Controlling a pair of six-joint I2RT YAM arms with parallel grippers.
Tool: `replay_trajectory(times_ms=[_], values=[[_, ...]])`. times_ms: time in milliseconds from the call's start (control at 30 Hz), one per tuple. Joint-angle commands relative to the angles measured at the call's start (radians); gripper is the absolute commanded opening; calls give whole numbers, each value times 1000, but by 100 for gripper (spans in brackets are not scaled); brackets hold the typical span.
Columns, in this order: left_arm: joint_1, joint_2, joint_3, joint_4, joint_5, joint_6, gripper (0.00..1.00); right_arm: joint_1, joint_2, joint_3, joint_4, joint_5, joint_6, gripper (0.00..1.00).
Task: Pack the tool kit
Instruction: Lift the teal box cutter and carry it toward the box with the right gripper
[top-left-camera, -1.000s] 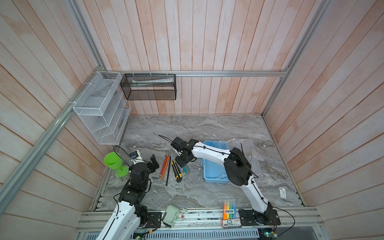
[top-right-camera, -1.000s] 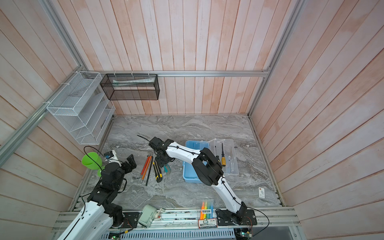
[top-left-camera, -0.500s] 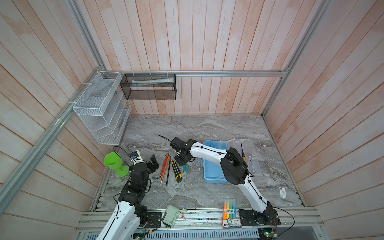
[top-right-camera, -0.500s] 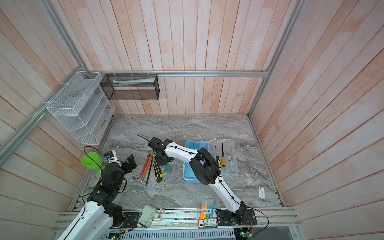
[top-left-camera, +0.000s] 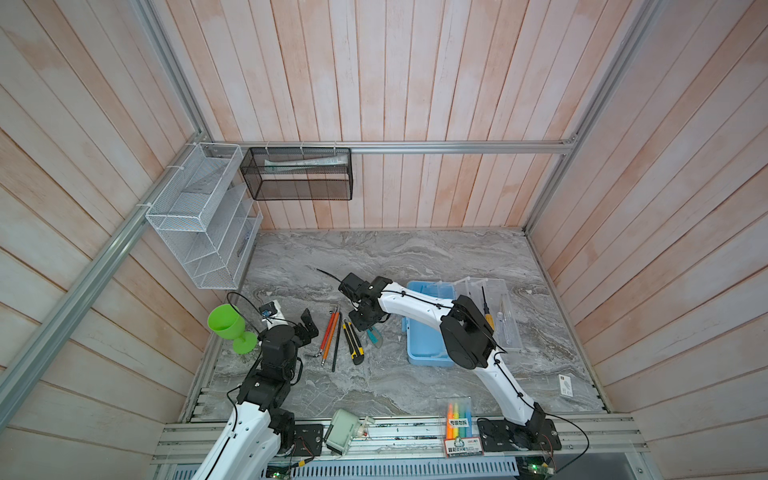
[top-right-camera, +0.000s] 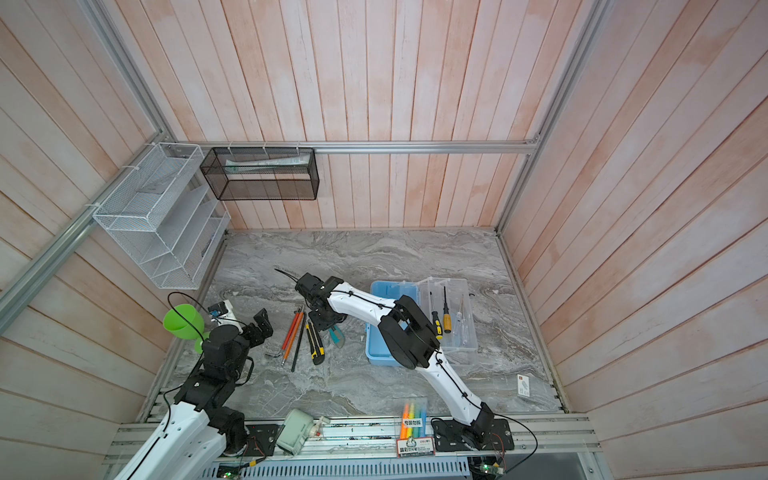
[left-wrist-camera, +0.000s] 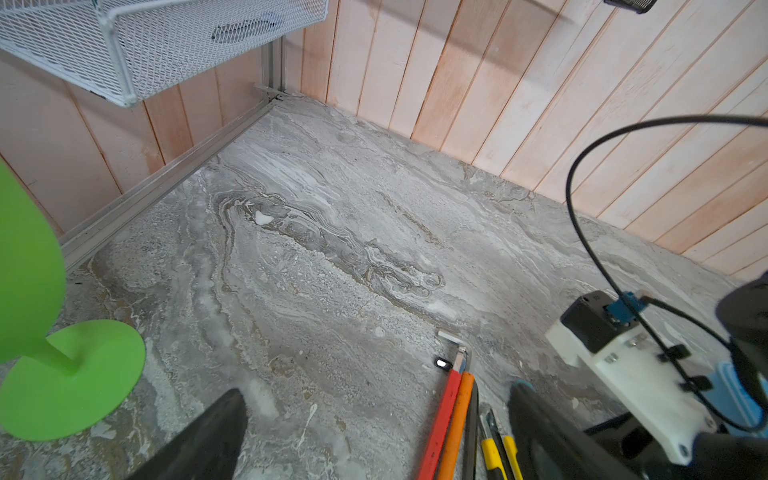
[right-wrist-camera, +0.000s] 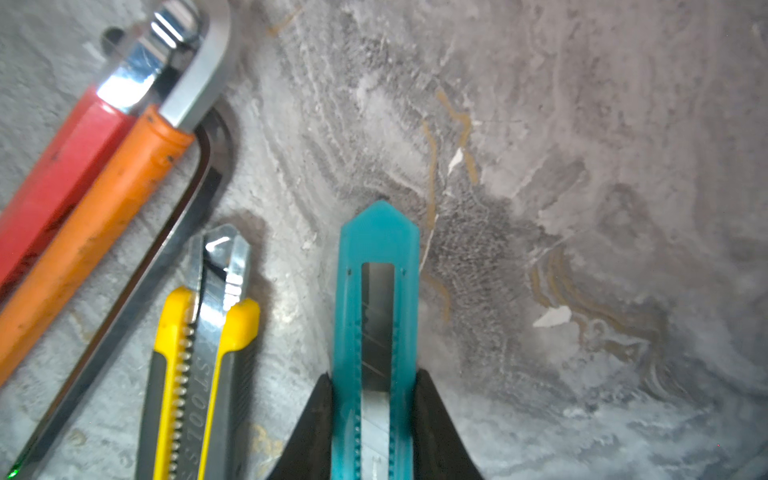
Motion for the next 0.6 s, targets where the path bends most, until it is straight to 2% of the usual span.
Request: replay_trajectory(times_ms=[0, 300, 567], values=[[5, -1, -8, 11, 14, 8, 100, -2, -47, 17, -50, 6, 31, 7], [5, -2, -9, 11, 14, 8, 100, -2, -129, -93, 12, -5, 53, 9], [5, -1, -9, 11, 14, 7, 100, -2, -138, -78, -13, 13, 68, 8]])
